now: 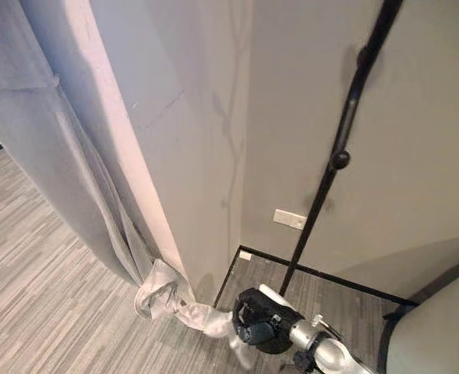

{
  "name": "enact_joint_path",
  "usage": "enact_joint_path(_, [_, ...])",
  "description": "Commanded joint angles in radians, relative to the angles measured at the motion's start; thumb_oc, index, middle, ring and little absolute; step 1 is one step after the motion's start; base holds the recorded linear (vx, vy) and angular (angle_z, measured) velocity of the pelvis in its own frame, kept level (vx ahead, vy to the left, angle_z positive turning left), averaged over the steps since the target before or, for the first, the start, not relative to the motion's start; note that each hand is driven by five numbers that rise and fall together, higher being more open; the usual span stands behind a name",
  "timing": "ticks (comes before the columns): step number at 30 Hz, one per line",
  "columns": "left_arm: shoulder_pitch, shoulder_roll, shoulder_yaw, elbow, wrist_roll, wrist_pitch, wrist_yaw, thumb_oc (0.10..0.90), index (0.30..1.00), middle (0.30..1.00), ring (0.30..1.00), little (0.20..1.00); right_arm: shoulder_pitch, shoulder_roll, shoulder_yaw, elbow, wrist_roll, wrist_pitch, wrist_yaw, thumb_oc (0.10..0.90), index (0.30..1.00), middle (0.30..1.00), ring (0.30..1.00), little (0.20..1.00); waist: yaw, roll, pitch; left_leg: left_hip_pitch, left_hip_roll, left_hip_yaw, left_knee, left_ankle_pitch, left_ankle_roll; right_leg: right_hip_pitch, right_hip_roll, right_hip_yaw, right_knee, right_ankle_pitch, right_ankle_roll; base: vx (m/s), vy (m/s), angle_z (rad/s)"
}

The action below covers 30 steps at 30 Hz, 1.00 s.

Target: Hang the clothes on the sofa on the clothes rack.

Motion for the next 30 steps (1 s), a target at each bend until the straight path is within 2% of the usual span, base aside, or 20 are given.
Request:
enact_joint_path(1, [-0.172,-0.164,0.059,0.108,-0.093,-0.009,-0.013,0.400,0.300,0.300,0.300,0.300,-0.096,0.004,0.032,-0.074,0.139,-0.097,0.013,0.800,0.900,0.900,0.900,0.900,0.014,0.064,-0.157,-0.048,-0.016,0.035,-0.001,-0.047,-0.023,0.050,0.105,0.013,-0.055,-0.030,-0.050,-0.02,-0.044,-0.15])
enact_joint_path(2, [-0.181,-0.164,0.051,0.110,-0.094,-0.010,-0.013,0.400,0.300,0.300,0.300,0.300,-0.098,0.006,0.032,-0.073,0.139,-0.097,0.013,0.800,0.900,0.900,0.900,0.900,0.015,0.063,-0.156,-0.052,-0.014,0.037,0.001,-0.043,-0.024,0.050,0.107,0.012,-0.062,-0.022,-0.053,0.00,-0.061,-0.21])
enact_joint_path(4, [-0.228,-0.165,0.001,0.138,-0.101,-0.014,-0.024,0.400,0.300,0.300,0.300,0.300,-0.112,0.020,0.053,-0.062,0.163,-0.095,0.005,0.800,0.900,0.900,0.900,0.900,0.036,0.057,-0.189,-0.061,-0.018,0.044,-0.005,-0.042,-0.032,0.093,0.123,0.017,-0.160,-0.045,-0.060,0.03,-0.057,-0.25])
enact_joint_path(10, [-0.257,-0.149,-0.022,0.109,-0.102,-0.010,-0.008,0.400,0.300,0.300,0.300,0.300,-0.107,0.023,0.036,-0.072,0.158,-0.089,-0.020,0.800,0.900,0.900,0.900,0.900,0.037,0.053,-0.196,-0.063,-0.006,0.051,-0.008,-0.038,-0.037,0.093,0.142,0.033,-0.202,-0.035,-0.066,0.01,-0.046,-0.07])
enact_joint_path(17, [-0.260,-0.108,-0.031,0.072,-0.077,0.006,-0.015,0.400,0.300,0.300,0.300,0.300,-0.002,-0.069,-0.066,-0.122,0.075,-0.088,-0.038,0.800,0.900,0.900,0.900,0.900,0.027,0.037,-0.212,-0.056,0.003,0.046,-0.010,-0.039,-0.047,0.129,0.154,0.024,-0.248,-0.037,-0.069,0.03,-0.056,-0.02])
enact_joint_path(20, [-0.224,-0.094,-0.002,0.053,-0.056,0.010,-0.016,0.400,0.300,0.300,0.300,0.300,0.006,-0.105,-0.096,-0.140,0.013,-0.097,-0.052,0.800,0.900,0.900,0.900,0.900,0.025,0.021,-0.219,-0.053,0.007,0.041,-0.011,-0.038,-0.052,0.141,0.160,0.027,-0.262,-0.038,-0.074,0.03,-0.047,0.01])
enact_joint_path(24, [-0.200,-0.086,0.024,0.039,-0.045,0.013,-0.013,0.400,0.300,0.300,0.300,0.300,0.020,-0.130,-0.120,-0.154,-0.021,-0.102,-0.061,0.800,0.900,0.900,0.900,0.900,0.025,0.020,-0.223,-0.053,0.011,0.040,-0.013,-0.036,-0.056,0.147,0.163,0.025,-0.272,-0.036,-0.076,0.01,-0.018,0.01])
enact_joint_path(29, [-0.235,-0.076,0.001,0.040,-0.037,0.015,0.000,0.400,0.300,0.300,0.300,0.300,0.094,-0.117,-0.159,-0.076,-0.047,-0.100,-0.079,0.800,0.900,0.900,0.900,0.900,0.015,0.020,-0.228,-0.055,0.018,0.037,-0.015,-0.031,-0.064,0.154,0.168,0.026,-0.288,-0.031,-0.079,0.01,-0.041,0.03])
enact_joint_path(30, [-0.249,-0.068,-0.009,0.036,-0.033,0.017,0.003,0.400,0.300,0.300,0.300,0.300,0.127,-0.104,-0.170,-0.008,-0.073,-0.098,-0.099,0.800,0.900,0.900,0.900,0.900,0.010,0.019,-0.229,-0.055,0.020,0.036,-0.015,-0.030,-0.067,0.158,0.170,0.028,-0.298,-0.030,-0.080,0.00,-0.048,-0.01])
